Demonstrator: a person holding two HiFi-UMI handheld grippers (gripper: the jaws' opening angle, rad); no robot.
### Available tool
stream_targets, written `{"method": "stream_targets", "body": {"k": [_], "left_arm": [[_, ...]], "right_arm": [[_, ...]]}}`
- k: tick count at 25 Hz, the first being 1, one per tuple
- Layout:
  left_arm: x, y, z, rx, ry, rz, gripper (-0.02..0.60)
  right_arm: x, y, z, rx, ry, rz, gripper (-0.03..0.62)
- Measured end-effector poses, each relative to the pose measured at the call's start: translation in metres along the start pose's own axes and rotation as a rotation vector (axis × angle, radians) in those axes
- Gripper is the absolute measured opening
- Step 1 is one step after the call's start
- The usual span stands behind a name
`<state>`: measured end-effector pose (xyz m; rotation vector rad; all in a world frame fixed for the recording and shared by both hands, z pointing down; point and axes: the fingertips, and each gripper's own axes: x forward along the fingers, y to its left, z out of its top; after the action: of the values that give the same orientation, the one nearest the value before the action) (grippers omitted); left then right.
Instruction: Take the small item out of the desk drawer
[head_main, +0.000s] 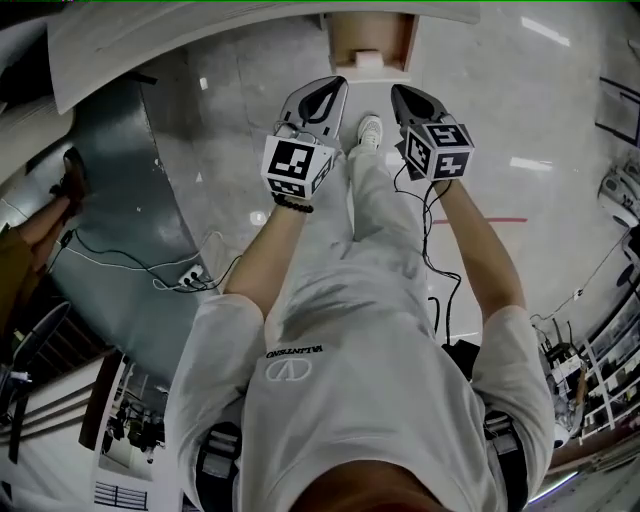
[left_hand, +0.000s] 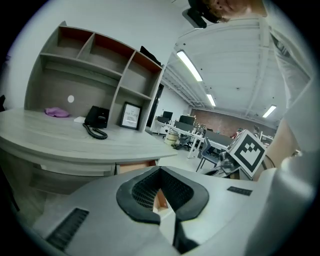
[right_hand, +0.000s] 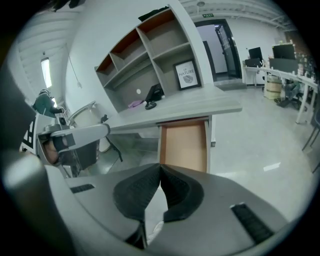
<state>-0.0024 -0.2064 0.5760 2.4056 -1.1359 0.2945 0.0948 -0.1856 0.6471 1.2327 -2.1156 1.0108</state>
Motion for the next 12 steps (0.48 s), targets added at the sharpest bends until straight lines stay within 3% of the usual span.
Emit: {"method": "stream_targets", "body": {"k": [5,12], "left_arm": [[0.054,-0.005,-0.041,-0.020,0.031,0.012,-0.002],[0.084,0.010,-0.086,-0.034,0.062,0.018,-0.002]], "right_arm": [[0.029,-0.039,-0.015,0.004,0.011,0.009,0.002],[0.064,-0.059,-0.038,0.034,0.023,0.000,0.002]]}}
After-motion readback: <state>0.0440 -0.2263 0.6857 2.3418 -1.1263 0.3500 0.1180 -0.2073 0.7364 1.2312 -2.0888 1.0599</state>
